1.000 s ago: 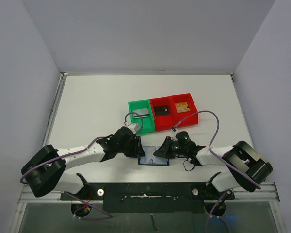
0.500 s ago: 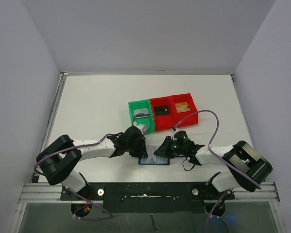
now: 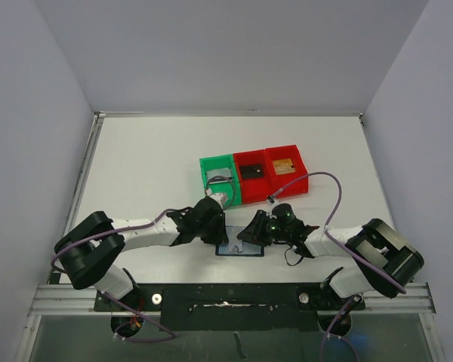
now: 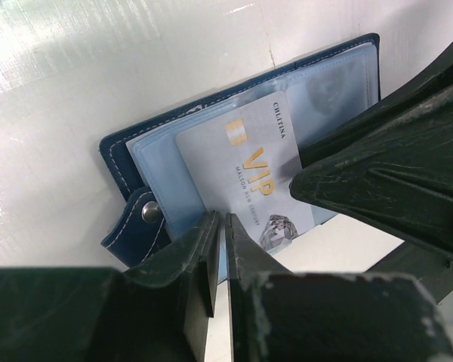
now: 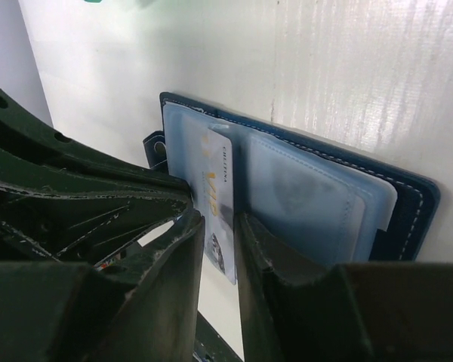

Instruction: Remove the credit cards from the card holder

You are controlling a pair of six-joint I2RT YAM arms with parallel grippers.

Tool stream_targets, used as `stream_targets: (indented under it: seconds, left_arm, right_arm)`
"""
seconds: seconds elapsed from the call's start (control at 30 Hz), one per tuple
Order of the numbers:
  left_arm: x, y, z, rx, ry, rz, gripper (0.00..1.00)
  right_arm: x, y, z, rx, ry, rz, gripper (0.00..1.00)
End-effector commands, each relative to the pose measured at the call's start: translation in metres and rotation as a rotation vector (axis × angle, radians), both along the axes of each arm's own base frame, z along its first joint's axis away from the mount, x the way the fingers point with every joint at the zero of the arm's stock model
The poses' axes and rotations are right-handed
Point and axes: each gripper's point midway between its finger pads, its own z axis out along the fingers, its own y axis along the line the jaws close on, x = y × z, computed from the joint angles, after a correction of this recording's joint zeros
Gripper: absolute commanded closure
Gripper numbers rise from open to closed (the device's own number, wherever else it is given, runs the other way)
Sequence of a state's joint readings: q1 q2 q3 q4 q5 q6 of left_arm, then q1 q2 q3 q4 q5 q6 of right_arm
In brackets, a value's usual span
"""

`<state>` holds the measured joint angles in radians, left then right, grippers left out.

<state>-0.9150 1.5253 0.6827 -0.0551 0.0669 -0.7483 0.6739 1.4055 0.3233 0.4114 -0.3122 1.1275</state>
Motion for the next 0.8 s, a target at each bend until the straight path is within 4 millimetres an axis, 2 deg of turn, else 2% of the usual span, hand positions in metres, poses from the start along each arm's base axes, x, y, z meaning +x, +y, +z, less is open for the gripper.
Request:
stream_targets:
  seconds: [0.0, 0.2, 0.43, 0.53, 0.7, 0.77]
  left_arm:
    - [-0.001, 0.013, -0.005, 0.043, -0.011, 0.017, 0.91]
    - [-0.006, 0.02, -0.011, 0.056, -0.002, 0.019, 0.91]
    - [-0.007, 0.02, -0.011, 0.052, 0.0, 0.021, 0.91]
    - [-0.006, 0.022, -0.012, 0.064, -0.007, 0.023, 0.91]
    - [-0.004, 0.024, -0.012, 0.084, -0.014, 0.014, 0.91]
    - [-0.005, 0.022, -0.011, 0.075, -0.014, 0.009, 0.91]
  right_arm:
    - [0.005, 0.006, 0.006, 0.058, -0.024, -0.008, 0.73]
    - [0.005, 0.011, 0.006, 0.083, -0.029, 0.015, 0.75]
    - [0.006, 0.006, 0.007, 0.072, -0.043, 0.016, 0.96]
    - [0.006, -0.002, 0.006, 0.064, -0.036, -0.004, 1.0]
    - [0.004, -0.011, 0.005, 0.065, -0.032, -0.02, 1.0]
    - [0.004, -0.009, 0.007, 0.073, -0.037, -0.011, 0.96]
